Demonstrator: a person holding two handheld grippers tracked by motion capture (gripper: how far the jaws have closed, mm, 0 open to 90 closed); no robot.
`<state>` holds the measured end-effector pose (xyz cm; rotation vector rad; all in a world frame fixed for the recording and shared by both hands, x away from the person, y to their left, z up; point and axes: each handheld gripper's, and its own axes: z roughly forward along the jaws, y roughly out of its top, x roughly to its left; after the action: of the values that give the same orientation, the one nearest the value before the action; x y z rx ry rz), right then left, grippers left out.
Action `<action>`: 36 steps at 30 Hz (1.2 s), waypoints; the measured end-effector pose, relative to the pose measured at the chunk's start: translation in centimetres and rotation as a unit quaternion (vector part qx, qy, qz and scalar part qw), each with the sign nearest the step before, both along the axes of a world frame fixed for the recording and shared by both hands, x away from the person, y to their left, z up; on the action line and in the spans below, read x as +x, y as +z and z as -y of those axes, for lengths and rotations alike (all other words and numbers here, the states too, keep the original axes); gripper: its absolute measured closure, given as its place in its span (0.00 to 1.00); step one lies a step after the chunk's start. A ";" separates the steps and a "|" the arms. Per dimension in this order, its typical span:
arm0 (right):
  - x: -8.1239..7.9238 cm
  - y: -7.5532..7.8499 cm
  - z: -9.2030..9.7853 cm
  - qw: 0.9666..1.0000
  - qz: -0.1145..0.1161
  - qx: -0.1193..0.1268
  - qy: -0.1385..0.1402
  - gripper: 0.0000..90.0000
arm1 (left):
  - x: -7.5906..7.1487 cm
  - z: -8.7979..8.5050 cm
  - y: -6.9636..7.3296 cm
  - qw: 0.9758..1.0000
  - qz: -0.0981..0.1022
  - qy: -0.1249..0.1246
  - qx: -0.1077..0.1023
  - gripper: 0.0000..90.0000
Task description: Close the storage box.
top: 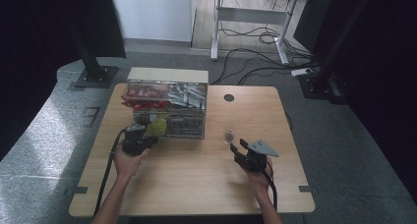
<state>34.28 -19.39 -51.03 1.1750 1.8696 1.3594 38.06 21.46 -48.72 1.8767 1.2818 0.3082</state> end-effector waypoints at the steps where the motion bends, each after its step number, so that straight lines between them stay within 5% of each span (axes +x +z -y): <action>1: 0.0 0.0 0.0 1.000 -0.001 0.000 0.000 0.59 | 0.0 0.0 0.0 1.000 -0.001 -0.002 0.001 1.00; 18: 0.0 -0.4 -0.2 1.000 -0.004 -0.006 0.005 0.58 | -0.3 0.5 -0.6 1.000 -0.006 -0.012 0.002 0.99; 30: -0.1 -0.5 -0.1 1.000 -0.011 0.000 0.010 0.54 | -1.5 1.3 0.0 0.999 0.023 -0.023 -0.008 0.95; 36: -0.2 -0.6 -0.1 1.000 -0.014 0.002 0.016 0.51 | -2.2 1.9 0.1 0.998 0.054 -0.029 0.000 0.86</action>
<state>34.05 -19.33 -51.58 1.1776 1.9136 1.3704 35.88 19.56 -48.63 1.8668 1.1537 0.3732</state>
